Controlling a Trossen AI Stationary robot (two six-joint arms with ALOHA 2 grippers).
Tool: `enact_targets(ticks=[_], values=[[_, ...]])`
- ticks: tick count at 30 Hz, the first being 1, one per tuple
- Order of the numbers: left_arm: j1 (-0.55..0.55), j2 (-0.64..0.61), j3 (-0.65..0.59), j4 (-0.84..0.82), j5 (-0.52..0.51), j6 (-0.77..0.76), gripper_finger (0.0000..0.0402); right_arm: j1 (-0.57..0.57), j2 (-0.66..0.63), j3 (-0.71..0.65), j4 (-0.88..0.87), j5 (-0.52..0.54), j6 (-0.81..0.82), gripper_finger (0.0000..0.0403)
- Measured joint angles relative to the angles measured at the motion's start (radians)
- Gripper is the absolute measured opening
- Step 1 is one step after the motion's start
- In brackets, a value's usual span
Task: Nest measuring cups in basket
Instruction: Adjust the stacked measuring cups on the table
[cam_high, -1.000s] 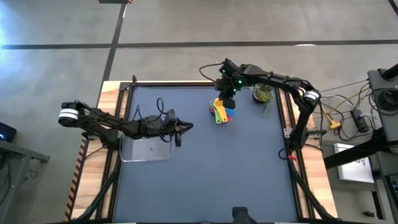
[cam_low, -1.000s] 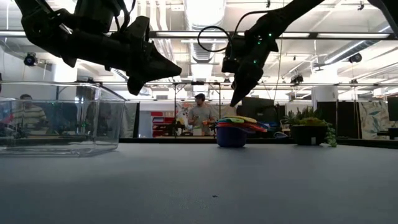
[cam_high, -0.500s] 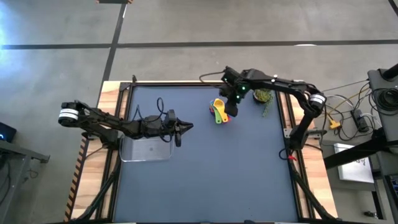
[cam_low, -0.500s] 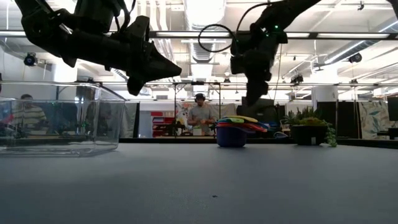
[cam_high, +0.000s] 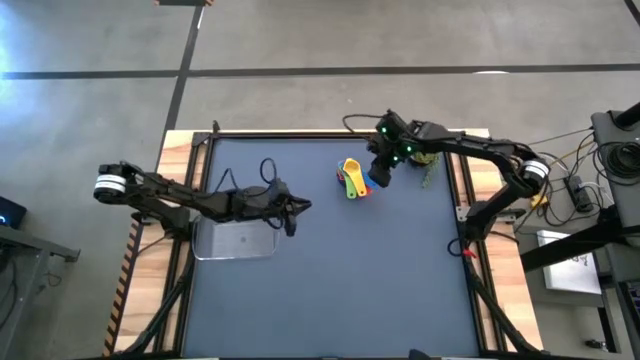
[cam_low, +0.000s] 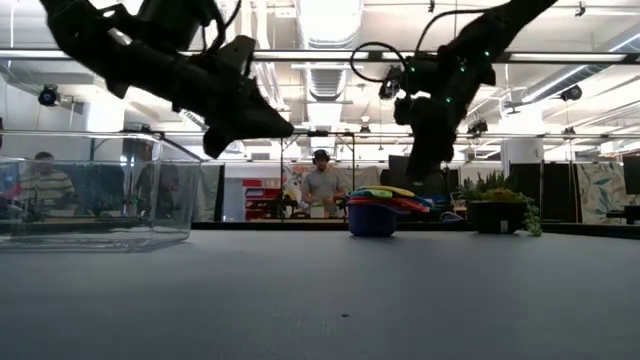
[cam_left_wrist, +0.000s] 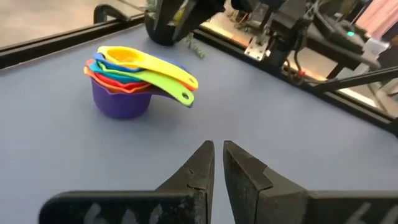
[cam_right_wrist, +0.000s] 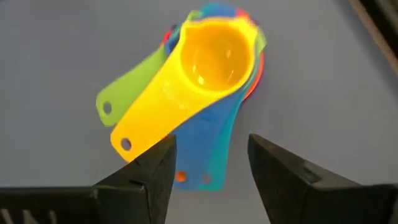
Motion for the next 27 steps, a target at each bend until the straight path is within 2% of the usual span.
enact_targets(ticks=[6, 14, 19, 27], values=[[0.0, 0.106, 0.098, -0.035, 0.0, 0.015, 0.0017, 0.002, -0.01, -0.082, 0.077, 0.002, 0.008, 0.0227], [0.002, 0.342, 0.3, -0.059, 0.001, 0.091, 0.0017, 0.004, -0.009, -0.086, 0.079, -0.001, 0.04, 0.032], [0.011, 0.433, 0.439, -0.174, 0.002, 0.108, 0.0017, 0.005, -0.006, -0.087, 0.082, -0.033, 0.047, 0.0373], [0.035, 0.475, 0.47, -0.166, 0.002, 0.108, 0.0017, 0.012, 0.005, -0.087, 0.121, -0.09, 0.083, 0.0386]])
